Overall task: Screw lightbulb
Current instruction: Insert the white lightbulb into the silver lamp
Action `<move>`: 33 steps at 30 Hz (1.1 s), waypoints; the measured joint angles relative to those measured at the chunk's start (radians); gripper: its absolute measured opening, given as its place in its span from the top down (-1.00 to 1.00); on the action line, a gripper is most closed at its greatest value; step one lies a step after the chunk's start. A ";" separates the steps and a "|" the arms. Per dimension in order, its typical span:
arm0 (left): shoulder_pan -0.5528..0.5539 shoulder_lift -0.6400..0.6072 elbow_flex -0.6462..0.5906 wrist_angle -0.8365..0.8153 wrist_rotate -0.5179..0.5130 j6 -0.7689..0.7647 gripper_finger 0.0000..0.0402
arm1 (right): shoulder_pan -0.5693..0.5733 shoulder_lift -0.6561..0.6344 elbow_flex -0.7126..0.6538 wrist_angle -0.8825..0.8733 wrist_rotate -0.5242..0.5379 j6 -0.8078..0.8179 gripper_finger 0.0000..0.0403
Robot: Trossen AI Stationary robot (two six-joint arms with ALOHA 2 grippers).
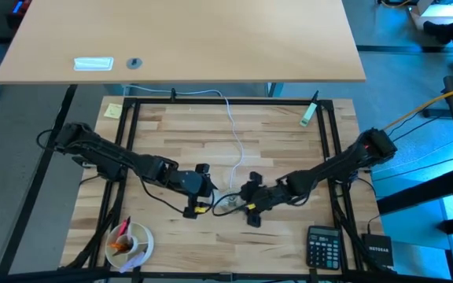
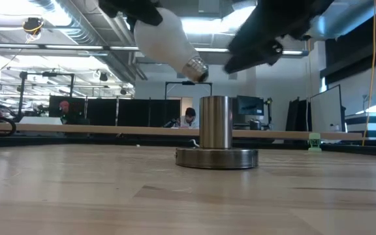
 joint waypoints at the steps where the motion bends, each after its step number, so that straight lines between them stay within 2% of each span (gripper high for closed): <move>1: 0.000 -0.001 0.016 -0.031 -0.012 -0.004 -0.27 | 0.001 -0.020 0.000 -0.043 -0.001 0.012 -0.28; 4: 0.001 -0.002 0.061 -0.091 -0.029 -0.019 -0.27 | 0.016 -0.053 -0.006 -0.111 0.034 0.005 -0.38; 7: 0.001 -0.003 0.096 -0.137 -0.032 -0.047 -0.27 | 0.040 -0.051 -0.095 -0.003 0.120 -0.053 -0.42; 10: -0.005 -0.003 0.125 -0.206 -0.034 -0.079 -0.27 | 0.041 -0.033 -0.262 0.275 0.136 -0.069 -0.43; 13: -0.014 -0.003 0.135 -0.241 -0.060 -0.112 -0.27 | 0.032 0.006 -0.429 0.641 0.163 -0.071 -0.43; 16: -0.019 -0.003 0.136 -0.244 -0.066 -0.140 -0.27 | 0.032 0.082 -0.521 0.905 0.167 -0.109 -0.43; 25: -0.019 -0.003 0.136 -0.239 -0.092 -0.213 -0.27 | -0.018 0.315 -0.477 1.188 0.149 -0.228 -0.43; 33: -0.016 -0.003 0.136 -0.278 -0.102 -0.257 -0.27 | -0.068 0.387 -0.407 1.191 0.068 -0.274 -0.39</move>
